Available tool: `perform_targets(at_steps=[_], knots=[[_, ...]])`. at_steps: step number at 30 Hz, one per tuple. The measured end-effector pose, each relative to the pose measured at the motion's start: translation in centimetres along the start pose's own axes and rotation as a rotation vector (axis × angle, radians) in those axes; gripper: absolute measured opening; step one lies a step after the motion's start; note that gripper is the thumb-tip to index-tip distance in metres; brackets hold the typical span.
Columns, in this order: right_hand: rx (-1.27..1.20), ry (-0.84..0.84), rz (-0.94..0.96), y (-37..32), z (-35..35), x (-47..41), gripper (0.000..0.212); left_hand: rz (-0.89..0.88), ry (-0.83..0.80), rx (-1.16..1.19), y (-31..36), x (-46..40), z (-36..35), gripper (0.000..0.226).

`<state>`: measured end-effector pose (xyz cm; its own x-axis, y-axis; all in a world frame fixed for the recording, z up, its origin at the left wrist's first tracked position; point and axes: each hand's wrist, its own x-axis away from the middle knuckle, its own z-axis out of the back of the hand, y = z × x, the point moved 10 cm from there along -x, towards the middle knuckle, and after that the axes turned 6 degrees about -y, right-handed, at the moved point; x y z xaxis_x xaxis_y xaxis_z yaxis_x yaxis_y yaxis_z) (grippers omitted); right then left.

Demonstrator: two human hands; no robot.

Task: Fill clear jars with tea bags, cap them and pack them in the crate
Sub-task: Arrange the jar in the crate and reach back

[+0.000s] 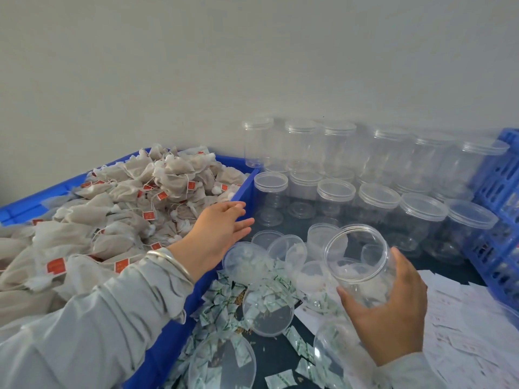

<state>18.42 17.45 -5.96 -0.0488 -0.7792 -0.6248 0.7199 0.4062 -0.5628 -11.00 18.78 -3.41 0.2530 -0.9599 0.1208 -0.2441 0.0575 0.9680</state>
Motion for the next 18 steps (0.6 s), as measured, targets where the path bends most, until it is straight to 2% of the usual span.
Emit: perform_targets(at_steps=[4,8,10,12,14,16,18], knots=[[-0.066,-0.043,0.012,-0.8,-0.7,0.3,0.112,-0.144,0.055,-0.138,2.7,-0.5,1.7,0.015],[-0.179,-0.144,0.045,-2.8,-2.0,1.2,0.112,-0.298,0.282,-0.345,7.0,-1.5,8.0,0.023],[-0.189,-0.196,0.05,-3.9,-2.3,1.5,0.107,-0.305,0.388,-0.477,7.8,-1.8,11.4,0.024],[-0.227,-0.23,0.048,-4.8,-2.2,1.4,0.104,-0.245,0.438,-0.718,7.9,-2.2,13.8,0.023],[-0.302,-0.291,0.034,-5.8,-2.2,1.0,0.1,-0.128,0.35,-1.058,7.1,-3.1,14.3,0.024],[-0.376,-0.343,0.045,-7.0,-2.2,0.8,0.095,-0.011,0.168,-1.38,5.1,-3.7,13.3,0.028],[-0.432,-0.373,0.06,-8.0,-2.1,0.7,0.094,0.085,0.046,-1.553,3.0,-3.7,12.6,0.031]])
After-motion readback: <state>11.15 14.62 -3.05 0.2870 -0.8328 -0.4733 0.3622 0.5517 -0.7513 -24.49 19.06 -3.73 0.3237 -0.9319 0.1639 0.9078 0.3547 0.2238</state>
